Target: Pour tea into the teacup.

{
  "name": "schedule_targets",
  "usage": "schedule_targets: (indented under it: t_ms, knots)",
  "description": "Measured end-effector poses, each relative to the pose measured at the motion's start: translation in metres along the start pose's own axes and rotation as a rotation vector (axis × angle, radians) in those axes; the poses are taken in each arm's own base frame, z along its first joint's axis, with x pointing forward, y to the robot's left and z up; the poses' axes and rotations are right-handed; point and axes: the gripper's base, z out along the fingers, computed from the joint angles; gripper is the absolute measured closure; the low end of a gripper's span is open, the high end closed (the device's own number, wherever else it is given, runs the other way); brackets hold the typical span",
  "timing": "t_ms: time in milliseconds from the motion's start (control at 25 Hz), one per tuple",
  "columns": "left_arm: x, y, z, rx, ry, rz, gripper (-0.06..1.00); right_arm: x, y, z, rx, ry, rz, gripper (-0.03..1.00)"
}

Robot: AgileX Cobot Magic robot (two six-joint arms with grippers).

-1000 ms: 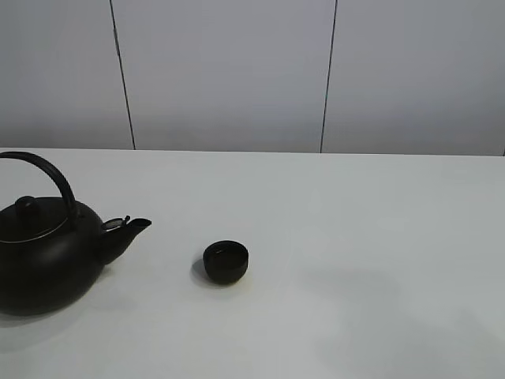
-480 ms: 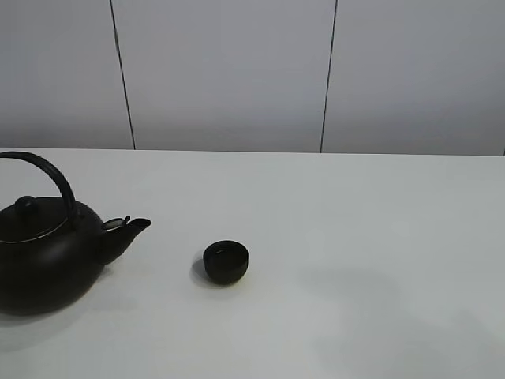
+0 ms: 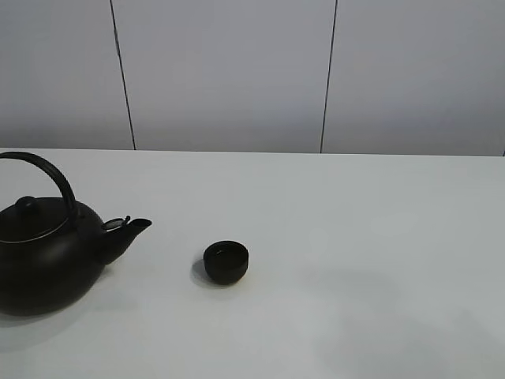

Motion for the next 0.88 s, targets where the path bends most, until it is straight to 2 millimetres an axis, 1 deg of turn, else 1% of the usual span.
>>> schedule_targets:
  t_ms: [80, 160, 200, 280, 400, 560, 680, 760, 880]
  knots:
    - [0.018, -0.01, -0.037, 0.043, 0.005, 0.046, 0.65, 0.0, 0.0, 0.0, 0.0, 0.0, 0.0, 0.48]
    - [0.037, -0.017, -0.06, 0.072, 0.035, 0.074, 0.65, 0.0, 0.0, 0.0, 0.0, 0.0, 0.0, 0.48]
    - [0.049, -0.019, -0.067, 0.082, 0.062, 0.083, 0.65, 0.0, 0.0, 0.0, 0.0, 0.0, 0.0, 0.48]
    - [0.068, -0.021, -0.071, 0.09, 0.097, 0.087, 0.65, 0.0, 0.0, 0.0, 0.0, 0.0, 0.0, 0.48]
    - [0.095, -0.018, -0.062, 0.081, 0.156, 0.084, 0.65, 0.0, 0.0, 0.0, 0.0, 0.0, 0.0, 0.48]
    - [0.13, -0.009, -0.029, 0.054, 0.302, 0.069, 0.65, 0.0, 0.0, 0.0, 0.0, 0.0, 0.0, 0.48]
    - [0.146, -0.004, -0.01, 0.03, 0.328, 0.063, 0.65, 0.0, 0.0, 0.0, 0.0, 0.0, 0.0, 0.48]
    - [0.156, -0.002, -0.001, 0.019, 0.347, 0.061, 0.65, 0.0, 0.0, 0.0, 0.0, 0.0, 0.0, 0.48]
    - [0.167, 0.0, 0.005, 0.012, 0.39, 0.061, 0.65, 0.0, 0.0, 0.0, 0.0, 0.0, 0.0, 0.48]
